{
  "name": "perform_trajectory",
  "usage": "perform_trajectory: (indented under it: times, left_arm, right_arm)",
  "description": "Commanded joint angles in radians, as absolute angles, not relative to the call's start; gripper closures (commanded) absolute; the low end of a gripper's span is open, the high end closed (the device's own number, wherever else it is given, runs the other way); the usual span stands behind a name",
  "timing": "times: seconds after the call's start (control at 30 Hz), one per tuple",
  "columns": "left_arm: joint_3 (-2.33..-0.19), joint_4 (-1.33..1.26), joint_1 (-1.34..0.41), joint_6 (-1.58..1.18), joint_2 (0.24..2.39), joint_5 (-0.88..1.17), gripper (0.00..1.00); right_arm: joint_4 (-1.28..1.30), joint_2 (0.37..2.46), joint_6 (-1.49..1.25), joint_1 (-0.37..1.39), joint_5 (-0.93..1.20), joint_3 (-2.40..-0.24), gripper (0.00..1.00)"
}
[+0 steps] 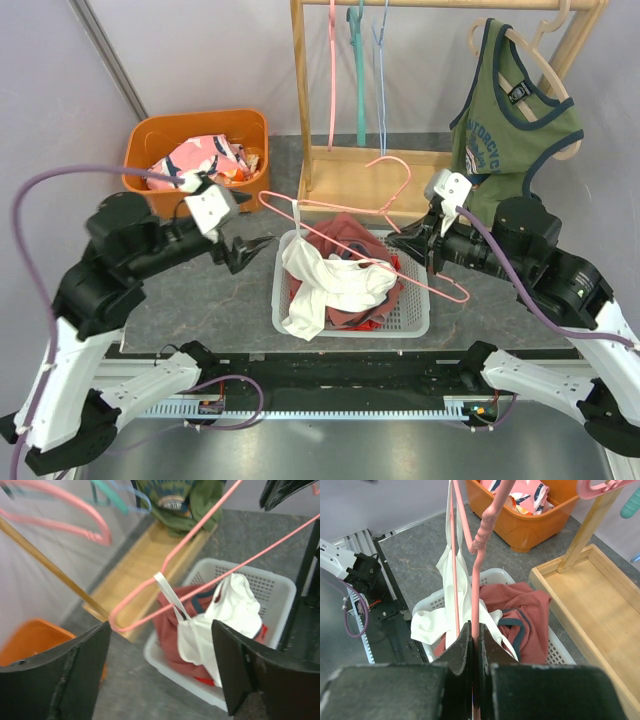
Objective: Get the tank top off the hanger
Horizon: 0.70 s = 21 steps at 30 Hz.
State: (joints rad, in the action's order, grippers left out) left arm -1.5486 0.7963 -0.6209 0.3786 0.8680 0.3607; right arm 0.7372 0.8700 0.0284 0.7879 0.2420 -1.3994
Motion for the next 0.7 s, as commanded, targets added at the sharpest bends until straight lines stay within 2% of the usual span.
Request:
perform_trajectory:
  times: [0.0, 0.03, 0.1, 0.17, 0.27, 0.5, 0.6, 0.63, 0.67]
  left_arm:
    - [-1.444, 0.707, -0.581, 0.111, 0.879, 0.356, 0.18]
    - [-1.433, 0.701, -0.577, 0.086, 0.884, 0.345, 0.20]
    - [-1.434, 0.695, -0.572, 0.032, 0.891, 0.348, 0.34]
    - [-1.443, 0.692, -0.568, 0.009, 0.913, 0.356, 0.43]
    - [-1.457, 0.681, -0.563, -0.043, 0.940, 0.357, 0.49]
    - [-1.473, 0.660, -0.551, -0.075, 0.948, 0.403, 0.50]
    - [-1.465, 0.652, -0.551, -0.074, 0.957, 0.384, 0.42]
    - [-1.463, 0.643, -0.551, -0.074, 0.960, 0.383, 0.34]
    - [-1.463, 0.638, -0.551, -0.074, 0.968, 0.390, 0.31]
  right_arm:
    - [0.649, 0.877, 0.000, 0.785, 0.225, -1.440, 1.00]
    - [0.646, 0.877, -0.024, 0.787, 0.227, -1.439, 1.00]
    - [0.638, 0.881, -0.026, 0.787, 0.227, -1.439, 1.00]
    - [0.631, 0.887, -0.029, 0.787, 0.232, -1.437, 1.00]
    - [0.620, 0.890, -0.032, 0.787, 0.235, -1.433, 1.00]
    - [0.606, 0.899, -0.034, 0.787, 0.221, -1.417, 1.00]
    - [0.594, 0.905, -0.038, 0.787, 0.227, -1.413, 1.00]
    - [0.588, 0.907, -0.038, 0.787, 0.229, -1.413, 1.00]
    - [0.588, 0.910, -0.043, 0.787, 0.232, -1.411, 1.00]
